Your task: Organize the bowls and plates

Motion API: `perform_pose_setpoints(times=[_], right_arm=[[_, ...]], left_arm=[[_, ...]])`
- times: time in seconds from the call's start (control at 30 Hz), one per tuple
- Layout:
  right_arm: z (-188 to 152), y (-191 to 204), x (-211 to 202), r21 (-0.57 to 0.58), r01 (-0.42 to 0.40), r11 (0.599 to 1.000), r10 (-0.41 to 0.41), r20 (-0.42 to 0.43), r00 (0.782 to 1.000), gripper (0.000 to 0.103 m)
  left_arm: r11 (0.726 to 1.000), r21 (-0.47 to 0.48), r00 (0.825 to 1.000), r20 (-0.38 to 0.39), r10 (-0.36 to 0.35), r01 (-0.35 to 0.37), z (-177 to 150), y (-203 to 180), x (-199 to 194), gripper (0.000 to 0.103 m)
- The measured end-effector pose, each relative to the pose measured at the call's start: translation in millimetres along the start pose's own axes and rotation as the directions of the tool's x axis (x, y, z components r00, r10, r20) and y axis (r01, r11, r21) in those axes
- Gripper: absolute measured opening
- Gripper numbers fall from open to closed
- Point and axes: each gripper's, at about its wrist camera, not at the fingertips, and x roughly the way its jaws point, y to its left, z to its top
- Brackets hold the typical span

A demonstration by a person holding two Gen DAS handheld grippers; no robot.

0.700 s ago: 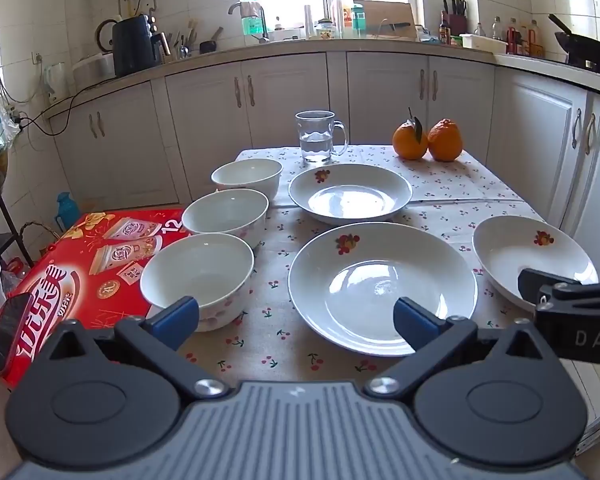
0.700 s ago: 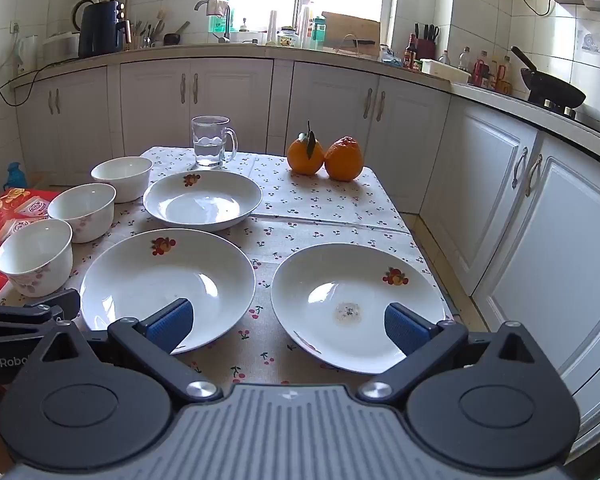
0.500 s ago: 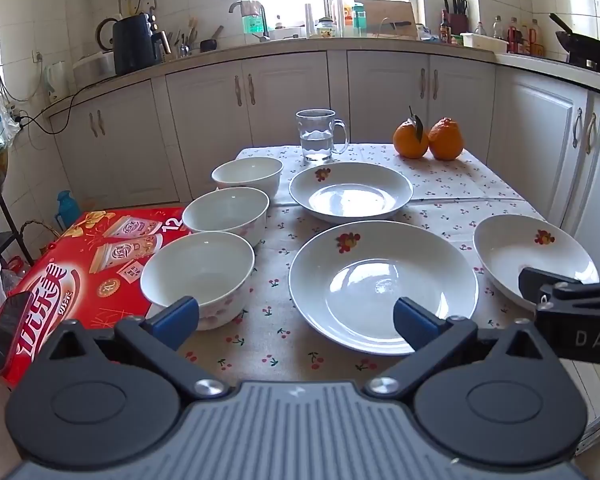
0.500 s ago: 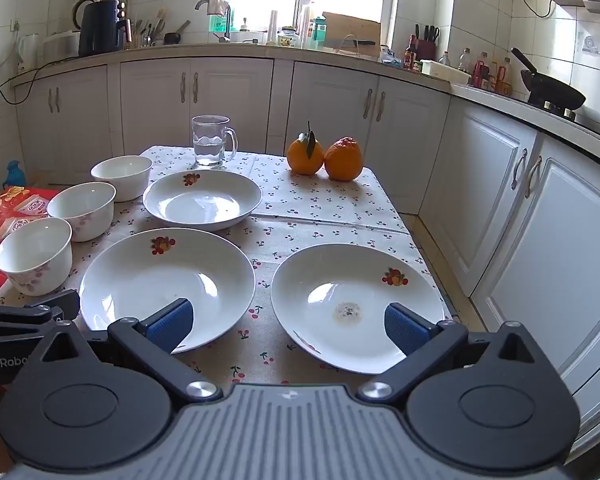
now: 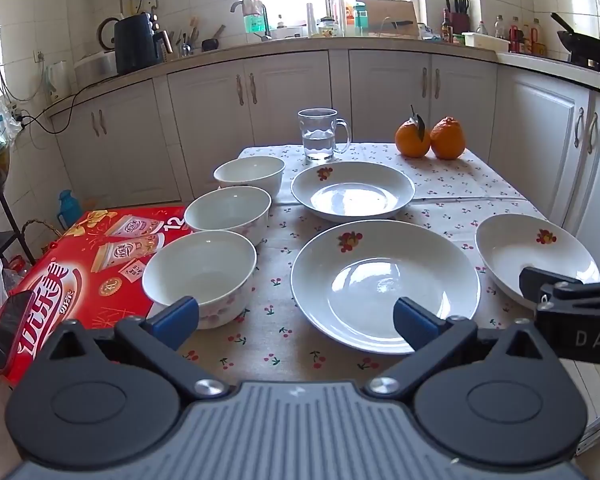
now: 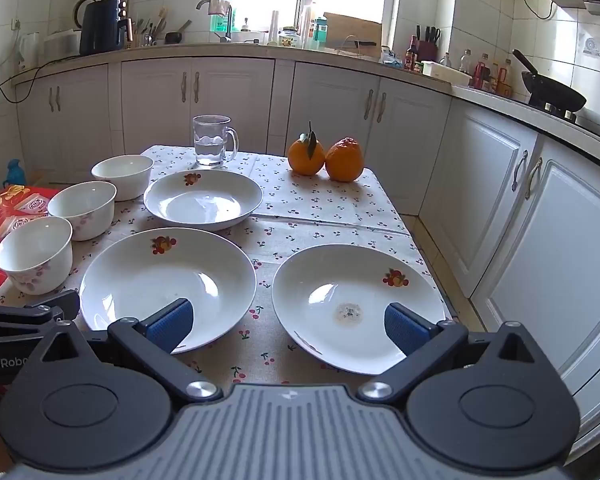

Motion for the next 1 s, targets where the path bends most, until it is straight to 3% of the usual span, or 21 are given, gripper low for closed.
perform_pose_setpoints(times=[1.0], right_arm=[[0.7, -1.7, -1.7, -0.006, 0.003, 1.0, -0.003, 0.002, 1.0, 0.103]], left_arm=[[1.0, 0.002, 1.0, -0.001, 0.0, 0.0, -0.4, 1.5, 0.5, 0.102]])
